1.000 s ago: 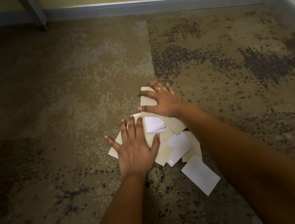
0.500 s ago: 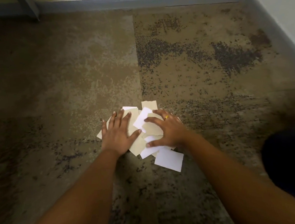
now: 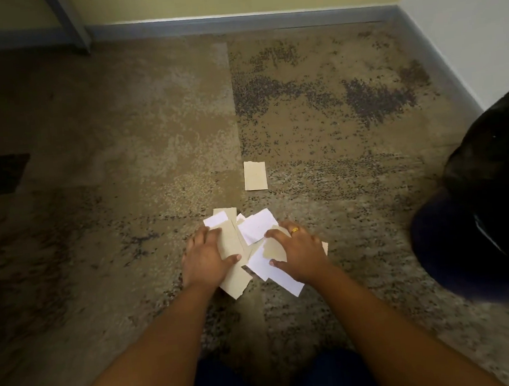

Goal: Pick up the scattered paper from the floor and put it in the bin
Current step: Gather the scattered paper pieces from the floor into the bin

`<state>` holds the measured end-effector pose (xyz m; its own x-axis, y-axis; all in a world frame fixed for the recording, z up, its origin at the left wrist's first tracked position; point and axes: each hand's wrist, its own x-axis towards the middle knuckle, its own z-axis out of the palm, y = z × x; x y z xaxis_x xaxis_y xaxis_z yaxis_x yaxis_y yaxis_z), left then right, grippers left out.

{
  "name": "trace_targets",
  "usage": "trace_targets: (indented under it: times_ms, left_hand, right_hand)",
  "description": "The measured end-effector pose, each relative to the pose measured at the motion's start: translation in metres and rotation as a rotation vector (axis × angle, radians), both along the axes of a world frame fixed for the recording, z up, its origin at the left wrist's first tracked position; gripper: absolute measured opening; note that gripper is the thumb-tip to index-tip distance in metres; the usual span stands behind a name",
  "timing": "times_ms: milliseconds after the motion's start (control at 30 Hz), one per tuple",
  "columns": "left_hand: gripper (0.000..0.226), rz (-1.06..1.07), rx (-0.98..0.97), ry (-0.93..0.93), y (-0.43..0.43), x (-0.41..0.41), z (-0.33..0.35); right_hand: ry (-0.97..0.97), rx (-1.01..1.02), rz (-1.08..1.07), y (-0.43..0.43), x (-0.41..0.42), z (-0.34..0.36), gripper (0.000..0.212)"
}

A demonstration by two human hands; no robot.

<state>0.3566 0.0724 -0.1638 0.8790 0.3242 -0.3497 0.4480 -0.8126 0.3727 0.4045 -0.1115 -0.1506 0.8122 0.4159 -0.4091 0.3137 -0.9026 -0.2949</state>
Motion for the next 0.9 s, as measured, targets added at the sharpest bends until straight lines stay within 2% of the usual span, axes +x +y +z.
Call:
trace_targets:
  times_ms: [167,233,367,500,600,700,900]
  left_hand:
    - [0.11,-0.018,-0.121,0.059,0.002,-0.009,0.012]
    - [0.117,-0.086,-0.085,0.141,0.002,-0.01,0.014]
    - [0.108,-0.166,0.044,0.195,0.003,-0.012,0.014]
    - [0.099,-0.122,0.051,0.165,-0.001,-0.012,0.016]
    - [0.092,-0.081,0.049,0.176,-0.002,-0.01,0.019]
    - [0.075,-0.012,-0.012,0.134,-0.002,-0.01,0.022]
    - [0.054,0.095,-0.095,0.001,0.005,-0.014,0.035]
  right_hand:
    - [0.171,-0.049,-0.081,-0.014,-0.007,0.0,0.107]
    - [0.187,-0.118,-0.054,-0.014,-0.008,0.0,0.111]
    - [0.078,-0.095,-0.087,-0.009,-0.016,-0.003,0.09]
    - [-0.01,-0.065,-0.157,-0.004,-0.024,-0.008,0.063]
    - [0.014,-0.027,-0.217,0.001,-0.026,-0.007,0.049]
    - [0.051,0.027,-0.3,0.004,-0.026,-0.006,0.035]
    - [0.049,0.132,-0.348,-0.003,-0.025,0.002,0.027]
